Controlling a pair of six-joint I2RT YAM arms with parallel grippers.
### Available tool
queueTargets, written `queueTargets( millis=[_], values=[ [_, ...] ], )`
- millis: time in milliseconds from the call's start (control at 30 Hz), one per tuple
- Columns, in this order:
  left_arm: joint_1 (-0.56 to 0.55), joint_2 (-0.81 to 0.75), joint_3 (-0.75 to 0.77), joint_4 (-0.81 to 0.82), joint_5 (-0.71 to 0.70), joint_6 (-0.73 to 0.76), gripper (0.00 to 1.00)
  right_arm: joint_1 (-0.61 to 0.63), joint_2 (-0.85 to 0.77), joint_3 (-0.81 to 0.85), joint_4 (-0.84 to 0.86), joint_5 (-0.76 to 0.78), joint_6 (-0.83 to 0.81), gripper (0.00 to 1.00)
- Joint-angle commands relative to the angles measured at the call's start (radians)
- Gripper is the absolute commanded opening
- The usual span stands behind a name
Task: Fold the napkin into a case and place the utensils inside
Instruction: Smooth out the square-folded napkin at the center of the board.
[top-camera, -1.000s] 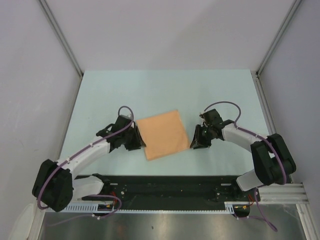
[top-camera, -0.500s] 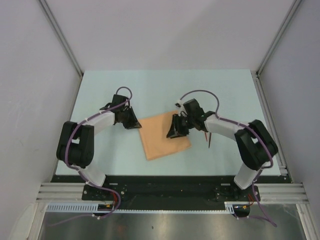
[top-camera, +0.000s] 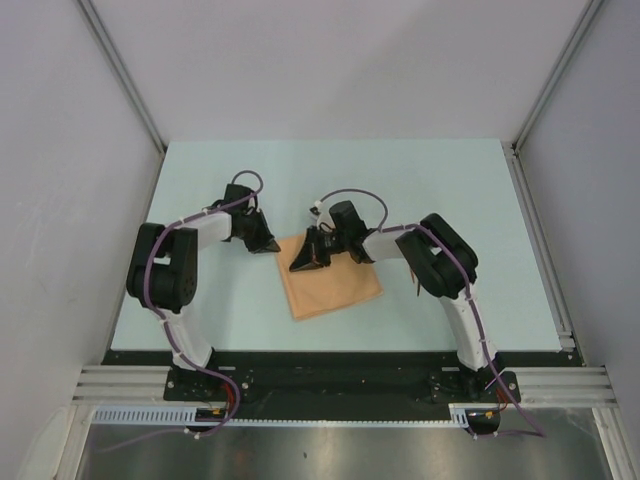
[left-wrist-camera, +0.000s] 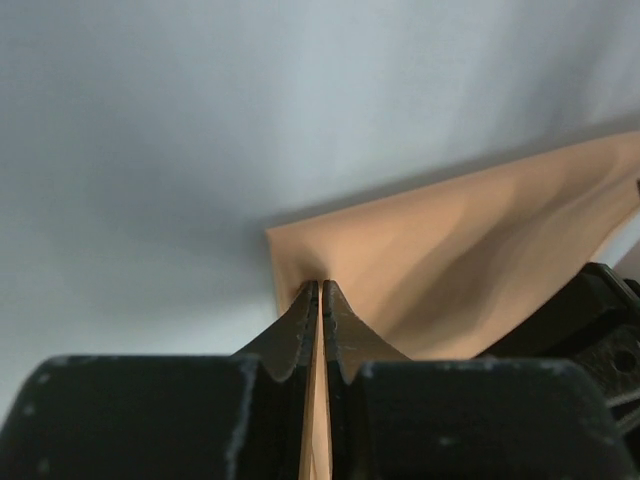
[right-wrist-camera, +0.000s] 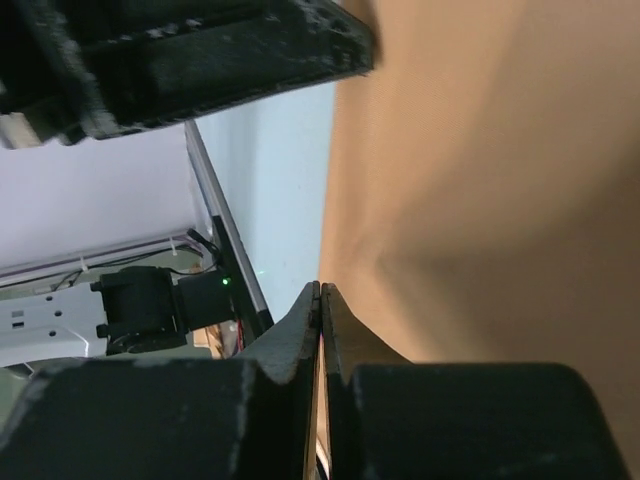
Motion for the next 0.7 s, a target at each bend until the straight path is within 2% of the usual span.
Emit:
queueTargets(
  millis=[0, 300, 667],
  values=[
    [0.018, 0.045, 0.055, -0.034, -0.032, 0.033, 0.06, 0.023, 0.04, 0.091, 0.124, -0.038, 0.057, 0.04],
    [0.022, 0.055, 0.055, -0.049, -0.064, 0.039, 0.05, 0.067, 0.138, 0.151, 0.135, -0.04, 0.061, 0.03],
    [0.024, 0.05, 0.038, -0.046, -0.095, 0.028, 0.04, 0.127, 0.103, 0.036, 0.193, -0.047, 0.1, 0.02]
  ],
)
